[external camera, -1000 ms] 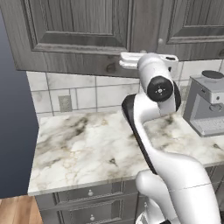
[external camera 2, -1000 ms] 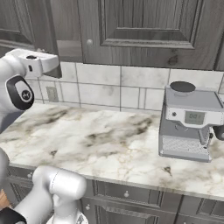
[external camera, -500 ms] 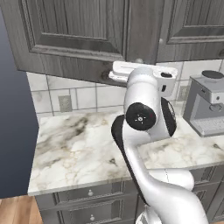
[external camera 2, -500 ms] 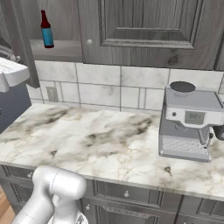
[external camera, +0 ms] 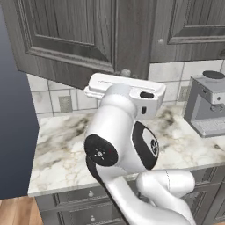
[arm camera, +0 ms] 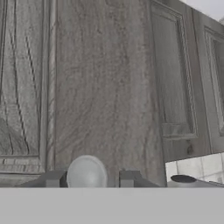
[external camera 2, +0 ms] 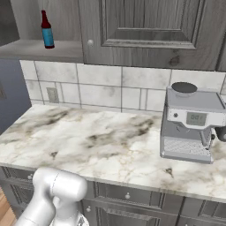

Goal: Open the cabinet directly in front. Then move the beer and the mug to the dining counter with the candle on it.

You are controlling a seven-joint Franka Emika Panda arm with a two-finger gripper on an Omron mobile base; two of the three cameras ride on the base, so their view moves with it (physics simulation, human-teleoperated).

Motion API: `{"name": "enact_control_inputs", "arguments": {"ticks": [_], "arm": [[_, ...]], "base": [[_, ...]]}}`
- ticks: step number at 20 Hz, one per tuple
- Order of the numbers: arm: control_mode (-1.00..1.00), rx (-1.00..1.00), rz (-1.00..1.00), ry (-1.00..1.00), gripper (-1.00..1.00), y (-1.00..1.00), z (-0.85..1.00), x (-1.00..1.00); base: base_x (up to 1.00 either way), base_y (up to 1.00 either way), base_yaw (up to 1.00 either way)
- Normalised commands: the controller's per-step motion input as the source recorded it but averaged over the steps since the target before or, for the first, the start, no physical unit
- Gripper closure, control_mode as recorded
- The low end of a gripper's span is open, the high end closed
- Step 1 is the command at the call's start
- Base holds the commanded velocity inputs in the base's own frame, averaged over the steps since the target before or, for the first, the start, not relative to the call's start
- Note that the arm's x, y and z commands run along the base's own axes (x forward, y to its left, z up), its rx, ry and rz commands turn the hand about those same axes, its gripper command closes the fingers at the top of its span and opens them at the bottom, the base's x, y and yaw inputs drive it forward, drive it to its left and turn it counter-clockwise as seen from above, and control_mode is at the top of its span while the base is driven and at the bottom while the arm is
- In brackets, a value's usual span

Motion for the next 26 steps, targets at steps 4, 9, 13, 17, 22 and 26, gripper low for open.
{"name": "enact_control_inputs", "arguments": {"ticks": [4, 9, 13, 17, 22, 26], "arm": [[-1.0, 0.0, 0.0, 0.0, -1.0, -0.04, -0.02, -0.24], [-1.0, 0.02, 0.0, -0.03, -1.0, -0.42, -0.05, -0.77], [-1.0, 0.14, 0.0, -0.04, -1.0, -0.7, 0.04, -0.55], [-1.0, 0.25, 0.08, -0.04, -1.0, -0.92, 0.19, -0.51], [-1.0, 0.06, 0.01, -0.03, -1.0, -0.24, 0.0, -0.18], [-1.0, 0.09, 0.06, -0.05, -1.0, -0.2, 0.04, -0.01]], "base": [[0.0, 0.0, 0.0], [0.0, 0.0, 0.0], [0.0, 0.0, 0.0], [0.0, 0.0, 0.0], [0.0, 0.0, 0.0], [0.0, 0.0, 0.0]]}}
